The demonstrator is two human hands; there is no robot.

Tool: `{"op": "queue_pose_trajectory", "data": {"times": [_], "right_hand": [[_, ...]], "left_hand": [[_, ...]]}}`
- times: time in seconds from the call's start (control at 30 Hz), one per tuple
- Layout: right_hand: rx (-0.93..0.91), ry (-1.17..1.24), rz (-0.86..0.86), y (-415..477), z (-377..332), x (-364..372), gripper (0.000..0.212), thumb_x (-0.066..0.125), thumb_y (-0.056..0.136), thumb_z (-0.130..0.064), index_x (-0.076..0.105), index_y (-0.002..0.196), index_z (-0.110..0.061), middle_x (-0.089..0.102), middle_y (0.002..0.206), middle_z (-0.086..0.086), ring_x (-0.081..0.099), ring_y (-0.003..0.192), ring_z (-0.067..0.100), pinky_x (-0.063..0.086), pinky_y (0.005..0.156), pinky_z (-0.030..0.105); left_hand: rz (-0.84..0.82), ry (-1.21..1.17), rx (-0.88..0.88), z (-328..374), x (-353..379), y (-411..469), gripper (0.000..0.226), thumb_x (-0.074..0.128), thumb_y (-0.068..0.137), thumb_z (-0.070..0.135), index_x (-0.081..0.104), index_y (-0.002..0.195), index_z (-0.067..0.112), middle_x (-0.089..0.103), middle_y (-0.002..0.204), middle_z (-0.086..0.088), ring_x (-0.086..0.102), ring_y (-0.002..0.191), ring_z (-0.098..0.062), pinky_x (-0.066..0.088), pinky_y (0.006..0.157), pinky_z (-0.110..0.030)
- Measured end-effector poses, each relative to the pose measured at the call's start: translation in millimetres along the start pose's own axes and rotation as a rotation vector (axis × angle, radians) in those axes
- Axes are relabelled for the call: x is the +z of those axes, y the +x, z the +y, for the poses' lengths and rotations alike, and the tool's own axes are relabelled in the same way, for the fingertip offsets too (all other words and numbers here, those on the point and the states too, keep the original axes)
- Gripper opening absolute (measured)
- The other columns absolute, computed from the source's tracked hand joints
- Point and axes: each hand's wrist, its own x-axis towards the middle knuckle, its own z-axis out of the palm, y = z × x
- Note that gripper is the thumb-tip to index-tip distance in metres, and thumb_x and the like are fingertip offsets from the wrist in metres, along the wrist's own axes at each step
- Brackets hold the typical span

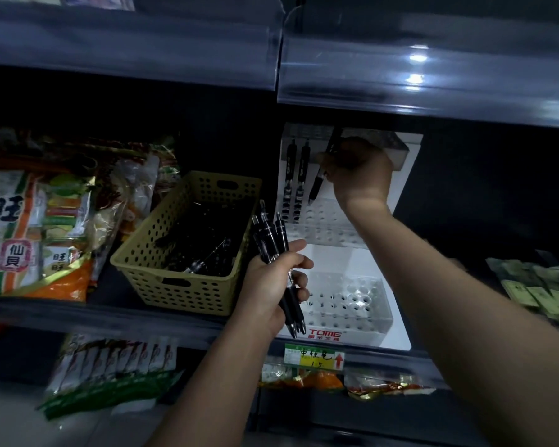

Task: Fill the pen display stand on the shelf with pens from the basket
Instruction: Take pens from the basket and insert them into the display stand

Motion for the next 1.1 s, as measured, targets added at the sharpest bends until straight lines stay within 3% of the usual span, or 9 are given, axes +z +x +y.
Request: {"op": "queue_pose_trajectory", "data": {"times": [0.1,0.2,0.27,0.33,0.57,0.87,1.1], "right_hand": [[-0.056,-0.136,-0.026,-2,0,1,0.021,0.074,0.08,-0.028,0.057,0.07,-0.02,0.066,0.074,0.002,0.064,0.076,0.022,0.046,0.067,0.028],[-0.059,-0.187,-0.036,-7,-1,2,0.018,0.075,0.079,-0.027,0.059,0.086,-0.02,0.068,0.082,-0.001,0.061,0.079,0.014,0.039,0.067,0.022],[-0.031,-0.153,-0.02,-8,1,3,0.031,0.077,0.077,-0.023,0.056,0.099,-0.019,0.071,0.09,0.001,0.063,0.083,0.015,0.043,0.069,0.022],[-0.032,-0.208,-0.028,-10,3,2,0.03,0.077,0.077,-0.025,0.053,0.095,-0.019,0.069,0.091,0.0,0.061,0.085,0.016,0.039,0.068,0.023],[-0.045,-0.302,-0.097,-13,7,2,0.016,0.073,0.081,-0.029,0.06,0.083,-0.02,0.07,0.09,0.003,0.063,0.088,0.021,0.042,0.07,0.025],[-0.172,-0.372,-0.141,-14,8,1,0.02,0.069,0.085,-0.028,0.064,0.095,-0.011,0.071,0.092,0.007,0.064,0.087,0.023,0.044,0.07,0.027],[-0.145,-0.373,-0.153,-13,14,2,0.025,0.072,0.082,-0.032,0.06,0.09,-0.011,0.068,0.084,0.007,0.062,0.082,0.024,0.043,0.067,0.03]], "left_hand": [[0.009,0.028,0.026,0,0,0,0.025,0.051,0.088,-0.003,0.064,0.107,0.006,0.059,0.062,-0.004,0.042,0.046,-0.014,0.033,0.039,-0.021],[0.014,0.05,0.059,1,0,0,0.019,0.05,0.089,-0.003,0.057,0.101,0.009,0.064,0.058,-0.006,0.043,0.045,-0.016,0.035,0.04,-0.023],[0.018,0.059,0.076,1,0,0,0.011,0.048,0.091,-0.002,0.051,0.09,0.009,0.066,0.058,-0.007,0.044,0.044,-0.016,0.035,0.04,-0.023],[0.023,0.072,0.091,1,0,0,0.01,0.049,0.091,-0.002,0.049,0.085,0.007,0.067,0.059,-0.007,0.044,0.042,-0.016,0.035,0.04,-0.022],[0.049,0.07,0.117,3,2,-3,0.003,0.055,0.093,0.004,0.054,0.092,0.006,0.066,0.073,-0.007,0.048,0.046,-0.015,0.041,0.04,-0.023],[0.08,0.026,0.152,3,6,-4,0.005,0.058,0.092,0.006,0.057,0.088,0.007,0.062,0.075,-0.007,0.05,0.047,-0.013,0.045,0.042,-0.023],[0.082,0.032,0.177,3,7,-2,0.007,0.061,0.09,0.006,0.059,0.084,0.008,0.062,0.072,-0.005,0.05,0.046,-0.012,0.046,0.043,-0.023]]}}
